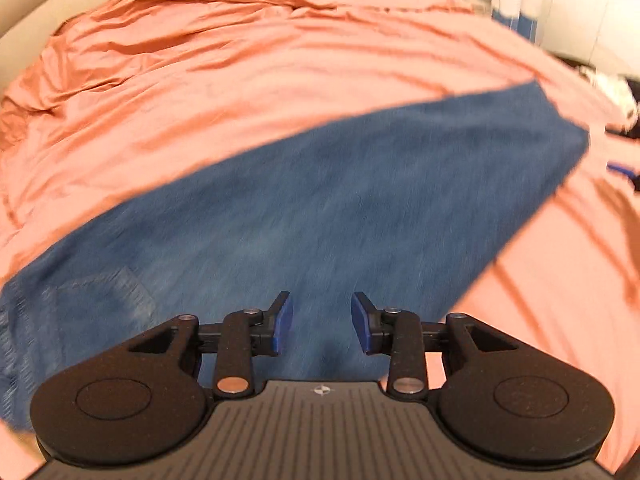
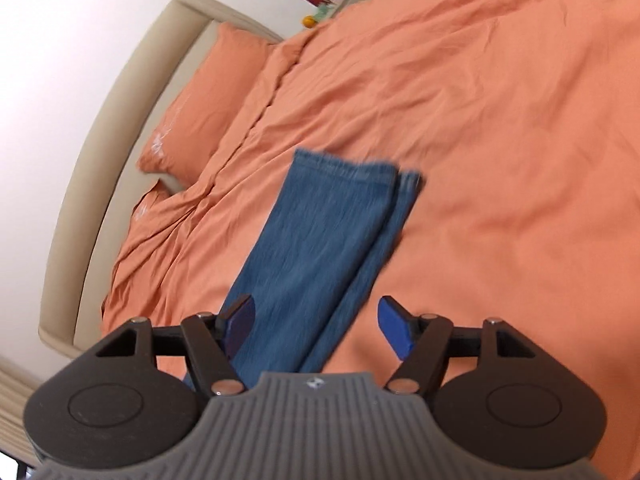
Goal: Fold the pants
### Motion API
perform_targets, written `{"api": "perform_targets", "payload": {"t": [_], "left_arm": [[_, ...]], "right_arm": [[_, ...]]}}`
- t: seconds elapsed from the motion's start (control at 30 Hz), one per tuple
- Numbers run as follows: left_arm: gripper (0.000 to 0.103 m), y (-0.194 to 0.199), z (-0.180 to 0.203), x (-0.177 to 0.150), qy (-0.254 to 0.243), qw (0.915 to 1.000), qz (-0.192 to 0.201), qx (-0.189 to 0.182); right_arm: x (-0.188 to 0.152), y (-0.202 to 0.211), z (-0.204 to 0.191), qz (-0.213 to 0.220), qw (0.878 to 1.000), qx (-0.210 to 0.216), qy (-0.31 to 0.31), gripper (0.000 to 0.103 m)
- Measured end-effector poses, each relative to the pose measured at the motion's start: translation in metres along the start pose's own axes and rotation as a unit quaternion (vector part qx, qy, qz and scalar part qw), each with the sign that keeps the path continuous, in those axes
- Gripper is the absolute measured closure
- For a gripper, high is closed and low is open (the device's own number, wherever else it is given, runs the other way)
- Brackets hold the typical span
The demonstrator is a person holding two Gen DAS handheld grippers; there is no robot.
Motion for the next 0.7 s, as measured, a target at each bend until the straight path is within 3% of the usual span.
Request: {"api": "perform_targets", "payload": {"t": [0.13,0.3,0.37,0.43,0.47,0.5,0.6,0.7], "left_arm": [[0.062,-0.041,0.004,0.038,0.027,0.9992,0.012,-0.027],[0.063,-0.09,0.018,0.071,0.016,0.9992,0.011,-0.035],[0.063,-0.106,0.024,0.081,0.014,0.9992,0.01,-0.037],[0.064,-0.116,0.031,0.09,0.012,0.9989,0.014,-0.043],[0.064,-0.119,0.036,0.094,0.01,0.9986,0.017,-0.05],[0.064,-0.125,0.04,0.099,0.005,0.9982,0.02,-0.056],[0.064,-0.14,0.052,0.113,-0.015,0.9976,0.028,-0.062],[0.067,-0.163,0.065,0.128,-0.033,0.9972,0.028,-0.062]], "right_arm": [[0.033,-0.028,0.024,0.001,0.999,-0.011,-0.041,0.042],[0.054,-0.066,0.035,-0.009,0.999,-0.007,-0.049,0.045],[0.056,-0.075,0.041,-0.007,0.999,-0.016,-0.051,0.058],[0.056,-0.076,0.045,-0.013,0.999,-0.019,-0.044,0.082],[0.057,-0.073,0.045,-0.014,0.999,-0.019,-0.032,0.085],[0.056,-0.068,0.043,-0.015,1.0,-0.022,-0.009,0.095],[0.057,-0.057,0.034,-0.008,0.997,-0.028,0.065,0.099],[0.057,-0.062,0.035,-0.007,0.996,-0.035,0.08,0.1]]}}
Point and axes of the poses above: each gripper's, at about its wrist camera, not at the fingertips, and y roughly against the way its jaws point, z to its right, x to its top, the point moved 10 cm from there along -y, roughly the way its jaws point, and after that the axes turned 4 degrees about -y, right-handed, at the moved point
